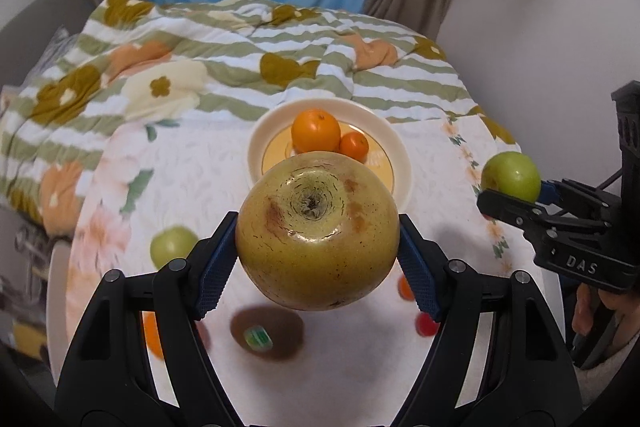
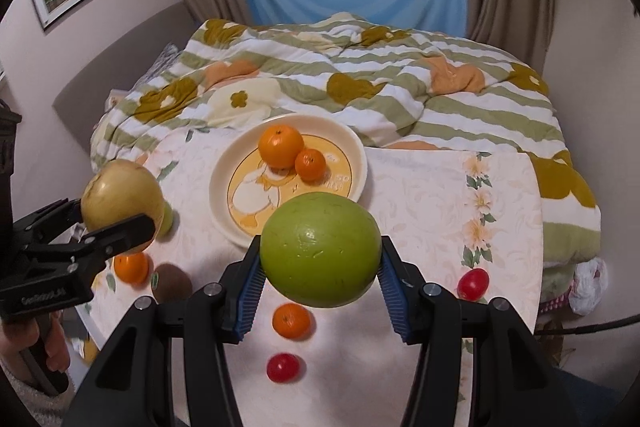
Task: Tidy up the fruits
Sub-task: 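Carry the pear and green apple over the white bowl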
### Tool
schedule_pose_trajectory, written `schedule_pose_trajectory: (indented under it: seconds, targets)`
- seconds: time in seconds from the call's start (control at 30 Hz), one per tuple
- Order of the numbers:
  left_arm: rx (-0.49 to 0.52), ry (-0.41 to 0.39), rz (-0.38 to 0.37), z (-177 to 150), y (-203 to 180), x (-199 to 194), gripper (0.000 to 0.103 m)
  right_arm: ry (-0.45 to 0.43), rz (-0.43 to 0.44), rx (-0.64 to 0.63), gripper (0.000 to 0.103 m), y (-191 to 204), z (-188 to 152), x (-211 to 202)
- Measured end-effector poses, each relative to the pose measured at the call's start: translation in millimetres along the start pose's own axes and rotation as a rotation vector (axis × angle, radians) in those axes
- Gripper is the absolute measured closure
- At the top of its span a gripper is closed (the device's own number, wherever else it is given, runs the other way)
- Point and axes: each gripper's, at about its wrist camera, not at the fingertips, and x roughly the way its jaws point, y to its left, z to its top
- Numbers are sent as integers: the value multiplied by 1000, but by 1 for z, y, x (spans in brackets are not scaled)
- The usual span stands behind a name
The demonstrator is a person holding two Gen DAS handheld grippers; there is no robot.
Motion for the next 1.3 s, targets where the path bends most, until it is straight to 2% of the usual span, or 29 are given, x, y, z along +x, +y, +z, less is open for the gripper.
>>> schedule_pose_trajectory:
  seconds: [0.37,0.5,0.83,1.3]
  targets:
    - [130,78,-75,47,37,64,21,11,-90,123,54,11,21,30]
    - [178,104,-94,56,47,89,21,19,-119,156,54,14,26,41]
    - [288,159,-139,67,44,143,21,49,-190,218,54,13,27,65]
    - [351,145,-171,74,38,160,19,60,-217,282,54,6,24,74]
